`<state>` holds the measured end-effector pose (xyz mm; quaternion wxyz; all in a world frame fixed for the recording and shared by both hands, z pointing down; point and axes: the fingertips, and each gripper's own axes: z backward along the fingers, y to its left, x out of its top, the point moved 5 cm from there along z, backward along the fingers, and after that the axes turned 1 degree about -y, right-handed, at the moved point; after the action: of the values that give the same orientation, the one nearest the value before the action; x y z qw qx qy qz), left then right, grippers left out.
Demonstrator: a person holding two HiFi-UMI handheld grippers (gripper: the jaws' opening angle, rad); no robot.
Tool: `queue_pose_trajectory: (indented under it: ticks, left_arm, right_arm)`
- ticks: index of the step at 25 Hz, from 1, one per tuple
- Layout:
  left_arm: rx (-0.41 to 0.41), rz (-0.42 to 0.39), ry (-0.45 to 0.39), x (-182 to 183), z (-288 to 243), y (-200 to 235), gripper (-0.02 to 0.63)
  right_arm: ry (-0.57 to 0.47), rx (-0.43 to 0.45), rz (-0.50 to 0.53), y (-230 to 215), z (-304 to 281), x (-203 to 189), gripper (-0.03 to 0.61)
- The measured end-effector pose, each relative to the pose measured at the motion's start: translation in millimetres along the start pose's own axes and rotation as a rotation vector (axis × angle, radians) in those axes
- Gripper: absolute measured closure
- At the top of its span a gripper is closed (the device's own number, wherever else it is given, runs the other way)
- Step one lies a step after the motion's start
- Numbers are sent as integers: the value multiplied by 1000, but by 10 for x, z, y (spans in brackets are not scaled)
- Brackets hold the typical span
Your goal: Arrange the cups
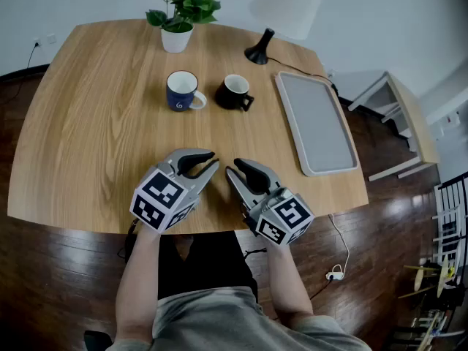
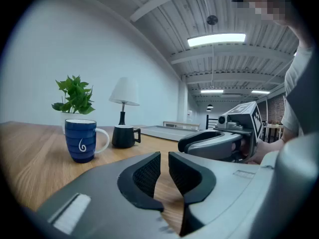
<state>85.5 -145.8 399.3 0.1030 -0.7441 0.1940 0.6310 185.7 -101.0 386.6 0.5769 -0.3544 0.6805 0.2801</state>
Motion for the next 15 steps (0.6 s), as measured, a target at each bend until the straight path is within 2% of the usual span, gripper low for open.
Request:
queue_pose_trajectory:
  ticks: [15]
  left_arm:
    - [-15, -21, 0, 23, 47, 14, 552]
  right_arm:
    - [-13, -15, -16, 46, -21, -6, 479]
